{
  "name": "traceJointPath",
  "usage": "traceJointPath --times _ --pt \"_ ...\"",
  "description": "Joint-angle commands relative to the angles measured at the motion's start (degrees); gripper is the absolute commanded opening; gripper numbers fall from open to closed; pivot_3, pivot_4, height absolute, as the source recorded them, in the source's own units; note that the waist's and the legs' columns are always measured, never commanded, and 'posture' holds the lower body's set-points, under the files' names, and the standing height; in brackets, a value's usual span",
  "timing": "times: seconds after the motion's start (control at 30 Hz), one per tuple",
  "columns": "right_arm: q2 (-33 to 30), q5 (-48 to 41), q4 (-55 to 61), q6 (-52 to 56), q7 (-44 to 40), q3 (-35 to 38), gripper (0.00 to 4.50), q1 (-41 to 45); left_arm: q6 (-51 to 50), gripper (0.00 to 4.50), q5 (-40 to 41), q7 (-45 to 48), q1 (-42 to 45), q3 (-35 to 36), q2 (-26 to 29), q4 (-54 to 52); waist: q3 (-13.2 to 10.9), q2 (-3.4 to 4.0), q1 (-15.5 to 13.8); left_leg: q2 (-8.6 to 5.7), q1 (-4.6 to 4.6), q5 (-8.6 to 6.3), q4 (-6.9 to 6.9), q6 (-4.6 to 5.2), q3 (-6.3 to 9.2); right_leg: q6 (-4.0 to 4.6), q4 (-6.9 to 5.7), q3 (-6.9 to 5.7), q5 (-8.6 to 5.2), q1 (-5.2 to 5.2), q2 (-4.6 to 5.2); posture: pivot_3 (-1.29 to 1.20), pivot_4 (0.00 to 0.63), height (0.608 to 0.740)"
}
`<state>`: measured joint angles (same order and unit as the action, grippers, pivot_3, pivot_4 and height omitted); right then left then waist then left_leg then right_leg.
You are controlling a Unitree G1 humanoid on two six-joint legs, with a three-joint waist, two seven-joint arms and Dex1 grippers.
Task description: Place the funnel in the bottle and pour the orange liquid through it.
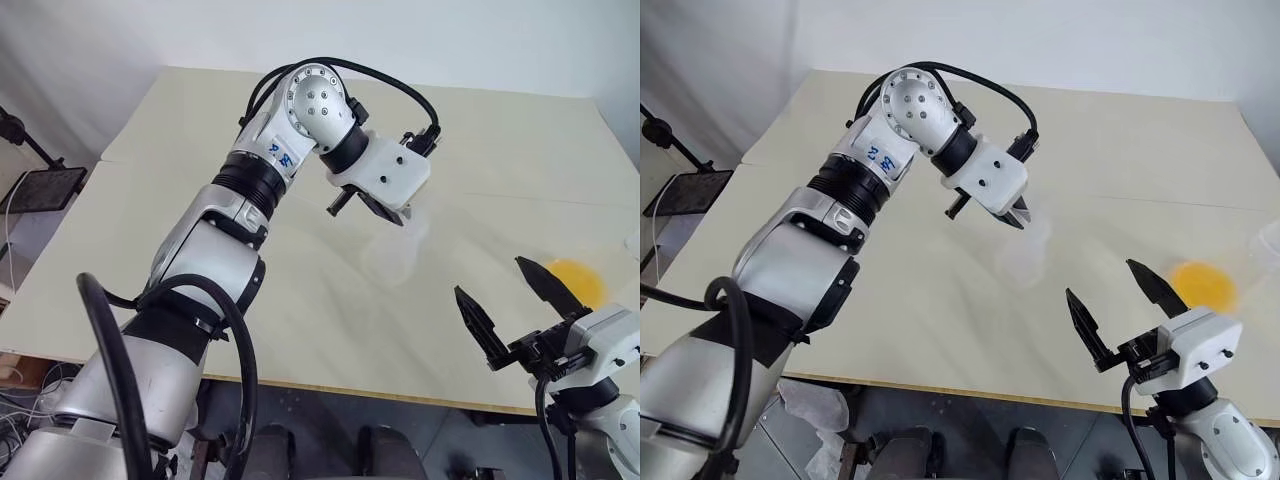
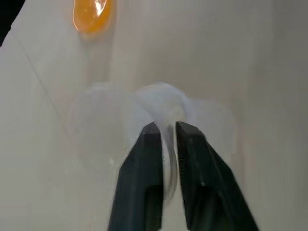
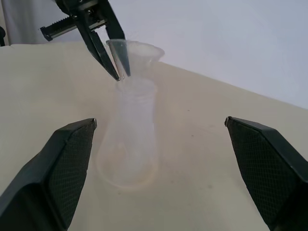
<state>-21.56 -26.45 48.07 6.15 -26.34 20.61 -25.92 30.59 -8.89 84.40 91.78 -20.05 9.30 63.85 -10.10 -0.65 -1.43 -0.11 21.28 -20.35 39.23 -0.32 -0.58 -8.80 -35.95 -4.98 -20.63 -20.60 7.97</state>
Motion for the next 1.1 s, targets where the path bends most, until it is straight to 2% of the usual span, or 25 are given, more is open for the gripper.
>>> traceJointPath --times 0.03,0.13,0.23,0.33,0.43,0.5,0.57,0.67,0.87,0.97,1.1 --pt "0.61 0.16 2.59 -1.61 0.82 0.51 4.5 -0.69 -4.34 1.71 4.54 2.54 1.27 3.76 -0.82 -2.1 0.0 0.0 0.01 0.0 0.0 0.0 0.0 0.0 0.0 0.0 -0.01 0.0 0.0 0.0 0.0 0.0 0.15 0.74" --pt "0.61 0.06 1.96 -1.64 0.67 1.2 4.5 -0.77 -7.72 2.62 7.37 2.39 -0.29 6.91 -0.76 -1.56 0.0 0.0 0.04 0.0 0.0 0.0 0.0 0.0 0.01 0.0 -0.01 0.0 0.0 0.0 0.01 0.0 0.15 0.74" --pt "0.63 -0.11 1.53 -1.73 0.51 1.69 4.5 -0.86 -6.95 3.53 7.23 0.92 -1.4 7.79 -0.46 -1.06 0.01 0.02 0.06 0.01 -0.03 0.0 0.0 0.0 0.02 0.0 -0.04 0.0 0.0 0.0 0.0 0.0 0.15 0.74" --pt "1.55 -0.39 1.02 -2.54 1.05 3.39 4.5 -1.78 -10.13 4.43 12.19 3.4 -3.6 12.04 -0.22 -2.26 0.01 0.02 0.08 0.01 -0.04 0.0 0.01 0.0 0.01 0.0 -0.06 0.01 0.0 0.0 0.01 0.0 0.15 0.74" --pt "2.75 -0.5 0.85 -3.46 1.46 5.0 4.5 -3.08 -13.08 4.47 16.81 4.64 -5.47 15.63 -0.25 -4.28 0.01 0.02 0.1 0.01 -0.03 0.0 0.01 0.0 0.04 0.0 -0.07 0.0 0.0 0.0 0.01 0.0 0.15 0.74" --pt "6.64 -2.12 0.7 -5.43 3.13 9.31 4.5 -7.68 -18.41 4.47 23.67 5.67 -10.79 21.71 2.46 -6.03 0.06 0.11 0.02 0.0 -0.03 0.0 0.01 0.0 0.03 0.0 -0.07 0.0 0.0 0.0 0.03 0.0 0.15 0.74" --pt "10.85 -4.06 0.28 -7.88 4.27 13.12 4.5 -12.0 -21.61 4.47 26.27 3.96 -16.05 24.85 5.34 -7.53 0.23 0.39 0.25 0.03 -0.11 0.0 -0.04 0.0 0.1 0.0 -0.15 -0.03 0.0 0.02 0.03 0.0 0.15 0.74" --pt "14.33 -5.09 -0.49 -10.45 4.8 15.53 4.5 -14.98 -25.59 4.47 26.21 2.83 -22.04 24.3 8.21 -12.24 0.23 0.42 1.47 0.05 -0.2 0.01 -0.13 -0.01 0.03 0.01 -0.32 -0.02 0.0 -0.07 0.03 0.0 0.15 0.74" --pt "19.08 -3.04 -3.48 -11.69 6.36 15.21 4.5 -18.4 -29.39 4.47 26.26 2.87 -33.75 23.49 13.52 -22.48 0.2 0.36 1.42 0.01 -0.18 0.03 0.1 0.01 0.18 0.01 -0.38 0.17 0.0 -0.02 0.09 0.0 0.15 0.74" --pt "17.67 -3.55 -4.66 -9.57 9.37 16.16 4.5 -15.91 -32.34 4.47 27.24 2.35 -37.25 22.77 14.36 -27.49 0.21 0.38 1.54 0.01 -0.34 0.03 -0.01 0.01 0.25 0.01 -0.45 0.37 0.0 -0.04 0.09 0.0 0.15 0.74" --pt "10.27 -6.82 -7.51 -1.55 15.35 19.57 4.5 -8.06 -36.54 4.47 29.05 -0.89 -39.3 23.27 13.1 -32.68 0.21 0.37 1.5 -0.02 -0.32 0.03 0.11 0.03 0.25 0.01 -0.45 0.52 0.0 -0.03 0.13 0.0 0.15 0.74"
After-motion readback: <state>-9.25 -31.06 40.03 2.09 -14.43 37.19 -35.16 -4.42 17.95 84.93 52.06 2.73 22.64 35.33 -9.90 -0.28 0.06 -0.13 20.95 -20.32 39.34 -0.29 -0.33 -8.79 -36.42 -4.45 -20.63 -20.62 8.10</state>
